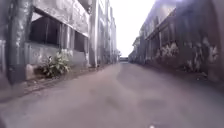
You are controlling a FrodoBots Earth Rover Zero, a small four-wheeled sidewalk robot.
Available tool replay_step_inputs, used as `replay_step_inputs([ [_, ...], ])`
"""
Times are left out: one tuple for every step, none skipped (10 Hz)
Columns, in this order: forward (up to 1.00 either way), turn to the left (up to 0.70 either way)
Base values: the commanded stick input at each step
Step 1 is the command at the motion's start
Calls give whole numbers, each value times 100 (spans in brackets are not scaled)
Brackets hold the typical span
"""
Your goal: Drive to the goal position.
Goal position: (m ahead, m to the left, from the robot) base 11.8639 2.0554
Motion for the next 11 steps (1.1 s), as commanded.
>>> replay_step_inputs([
  [50, 0],
  [50, 0],
  [50, 0],
  [50, 0],
  [50, 0],
  [50, 0],
  [50, 0],
  [50, -28],
  [50, -50],
  [50, -50],
  [50, -45],
])
